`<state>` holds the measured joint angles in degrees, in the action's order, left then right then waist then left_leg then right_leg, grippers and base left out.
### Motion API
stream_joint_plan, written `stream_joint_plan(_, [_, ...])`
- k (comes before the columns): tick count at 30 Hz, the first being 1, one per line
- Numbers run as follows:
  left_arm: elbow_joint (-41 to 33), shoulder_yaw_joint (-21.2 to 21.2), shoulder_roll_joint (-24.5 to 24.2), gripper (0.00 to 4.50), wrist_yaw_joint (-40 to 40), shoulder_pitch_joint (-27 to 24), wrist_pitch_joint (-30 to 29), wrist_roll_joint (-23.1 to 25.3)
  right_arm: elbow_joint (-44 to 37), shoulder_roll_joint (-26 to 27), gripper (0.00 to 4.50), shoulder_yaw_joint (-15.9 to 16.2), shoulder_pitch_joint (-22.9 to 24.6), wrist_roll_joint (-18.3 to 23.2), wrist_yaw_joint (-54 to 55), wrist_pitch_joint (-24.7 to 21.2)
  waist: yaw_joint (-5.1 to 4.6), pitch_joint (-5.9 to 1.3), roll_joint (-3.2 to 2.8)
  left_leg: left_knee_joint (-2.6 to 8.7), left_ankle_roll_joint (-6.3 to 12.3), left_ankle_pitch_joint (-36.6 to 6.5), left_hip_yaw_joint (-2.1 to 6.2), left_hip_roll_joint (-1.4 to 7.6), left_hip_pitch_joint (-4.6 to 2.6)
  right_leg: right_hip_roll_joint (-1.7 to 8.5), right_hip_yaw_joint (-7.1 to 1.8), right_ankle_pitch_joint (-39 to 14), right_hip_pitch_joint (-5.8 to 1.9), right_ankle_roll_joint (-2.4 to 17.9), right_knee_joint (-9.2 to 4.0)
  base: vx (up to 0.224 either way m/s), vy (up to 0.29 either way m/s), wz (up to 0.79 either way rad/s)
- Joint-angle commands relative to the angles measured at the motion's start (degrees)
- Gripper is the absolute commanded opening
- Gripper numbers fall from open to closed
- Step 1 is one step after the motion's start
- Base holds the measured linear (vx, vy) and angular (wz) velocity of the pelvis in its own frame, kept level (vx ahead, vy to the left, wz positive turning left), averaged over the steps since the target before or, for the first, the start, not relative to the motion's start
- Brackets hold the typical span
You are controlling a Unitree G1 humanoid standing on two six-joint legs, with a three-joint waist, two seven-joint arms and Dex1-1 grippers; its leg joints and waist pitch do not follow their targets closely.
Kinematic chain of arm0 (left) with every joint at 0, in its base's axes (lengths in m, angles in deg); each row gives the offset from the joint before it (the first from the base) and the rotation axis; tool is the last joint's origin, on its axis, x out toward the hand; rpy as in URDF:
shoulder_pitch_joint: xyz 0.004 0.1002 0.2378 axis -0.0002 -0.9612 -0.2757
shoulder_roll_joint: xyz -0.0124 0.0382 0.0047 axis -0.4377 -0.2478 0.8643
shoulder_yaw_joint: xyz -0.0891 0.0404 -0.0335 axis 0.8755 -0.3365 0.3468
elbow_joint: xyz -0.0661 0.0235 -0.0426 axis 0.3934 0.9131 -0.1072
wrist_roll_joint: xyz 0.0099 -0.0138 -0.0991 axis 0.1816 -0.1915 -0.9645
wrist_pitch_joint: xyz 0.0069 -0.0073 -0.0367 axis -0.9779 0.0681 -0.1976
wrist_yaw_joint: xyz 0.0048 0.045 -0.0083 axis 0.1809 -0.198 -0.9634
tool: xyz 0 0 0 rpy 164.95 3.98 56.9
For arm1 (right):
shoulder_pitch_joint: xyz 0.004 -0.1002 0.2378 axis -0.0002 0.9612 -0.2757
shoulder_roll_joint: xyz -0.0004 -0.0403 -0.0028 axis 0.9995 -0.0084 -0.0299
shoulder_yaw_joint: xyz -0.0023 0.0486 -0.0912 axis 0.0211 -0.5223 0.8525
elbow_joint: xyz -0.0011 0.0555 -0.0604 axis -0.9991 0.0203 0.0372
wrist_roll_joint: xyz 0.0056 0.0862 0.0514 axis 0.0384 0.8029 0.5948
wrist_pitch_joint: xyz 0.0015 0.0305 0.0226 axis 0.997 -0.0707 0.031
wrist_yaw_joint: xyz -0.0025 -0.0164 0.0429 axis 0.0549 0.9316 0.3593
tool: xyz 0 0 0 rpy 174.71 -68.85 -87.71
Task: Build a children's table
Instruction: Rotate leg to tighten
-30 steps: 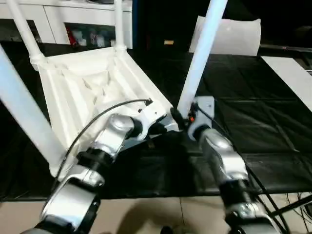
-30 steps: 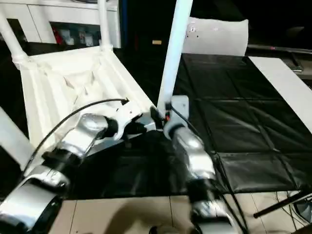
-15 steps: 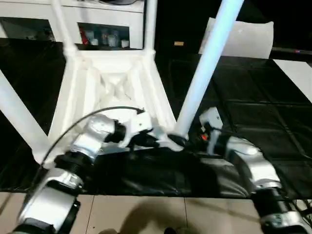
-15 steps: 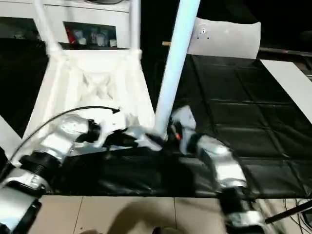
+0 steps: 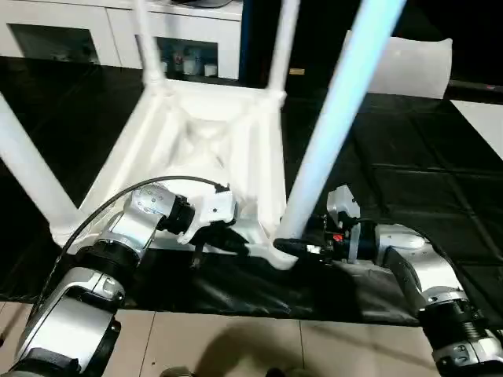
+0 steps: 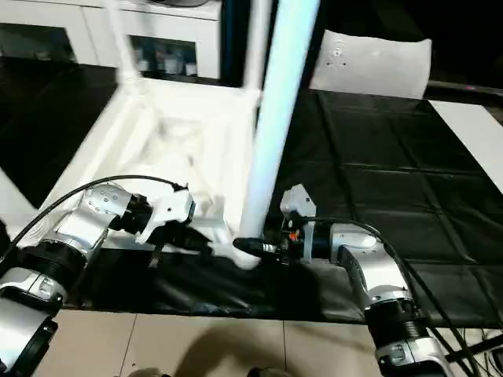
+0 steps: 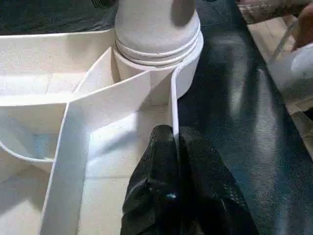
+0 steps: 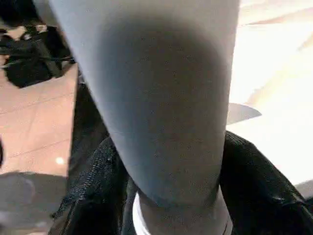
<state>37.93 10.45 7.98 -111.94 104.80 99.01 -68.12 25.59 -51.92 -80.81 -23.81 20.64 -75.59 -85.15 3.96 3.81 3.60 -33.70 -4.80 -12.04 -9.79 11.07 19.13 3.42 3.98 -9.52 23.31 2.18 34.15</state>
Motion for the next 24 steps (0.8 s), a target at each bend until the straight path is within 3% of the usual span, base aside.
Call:
stream_joint_plan(1, [0.0, -3.1, 0.74, 0.0, -3.2, 0.59, 1.57, 0.63, -0.1, -0.74, 2.27, 0.43, -0.77, 0.71, -1.53, -0.18, -0.07, -4.02, -0.14, 3.57, 4.09, -5.97, 0.04, 2.43, 0.36, 4.8, -3.03, -13.52, -3.55, 11.73, -3.61, 0.0, 0.0, 0.0])
stream_joint_plan(9, [0.55, -3.47, 0.85, 0.0, -3.88, 0.91, 2.41, 1.0, -0.38, -0.7, 2.06, 1.46, -0.85, 1.06, -3.26, -1.03, 0.04, -4.05, -0.01, 3.55, 4.04, -5.06, 0.06, 2.32, 0.4, 4.68, -2.98, -13.61, -3.48, 10.96, -3.56, 0.0, 0.0, 0.0])
stream_joint_plan(12, [1.6, -2.27, 1.65, 0.0, 0.29, 1.55, 0.81, 1.51, -2.14, 0.11, 2.05, 1.2, 0.37, 1.43, -0.58, -3.7, 0.08, -3.96, -0.03, 3.58, 3.83, -5.64, 0.07, 2.3, 0.38, 4.65, -2.95, -14.72, -3.47, 10.68, -3.73, 0.0, 0.0, 0.0])
stream_joint_plan(17, [0.76, 0.04, 3.81, 0.0, 7.99, 2.31, -6.56, 1.46, -4.43, 5.51, 2.05, -0.58, 1.41, -1.68, 14.86, -6.63, 0.05, -3.35, 0.01, 4.04, 1.53, -9.23, 0.27, 2.16, -0.03, 4.78, -2.96, -24.86, -2.85, 7.22, -4.91, 0.0, 0.0, 0.0])
stream_joint_plan(19, [0.39, 0.98, 4.92, 0.0, 10.32, 2.56, -9.08, 1.0, -4.19, 7.75, 2.05, -1.34, 1.06, -2.92, 20.45, -8.05, -0.73, -3.24, 0.07, 4.12, 0.39, -11.43, 0.62, 1.81, -0.08, 4.89, -2.59, -31.74, -2.67, 4.6, -5.74, 0.0, 0.0, 0.0])
stream_joint_plan(24, [-1.2, 3.13, 10.58, 0.0, 21.0, 3.07, -16.99, 0.82, -1.58, 16.87, 2.04, -2.83, -1.98, -5.5, 36.08, -11.28, -2.89, -3.32, -0.29, 4.13, 0.04, -13.24, 1.11, 1.56, 0.46, 4.76, -2.19, -33.7, -2.74, 3.44, -6.2, 0.0, 0.0, 0.0])
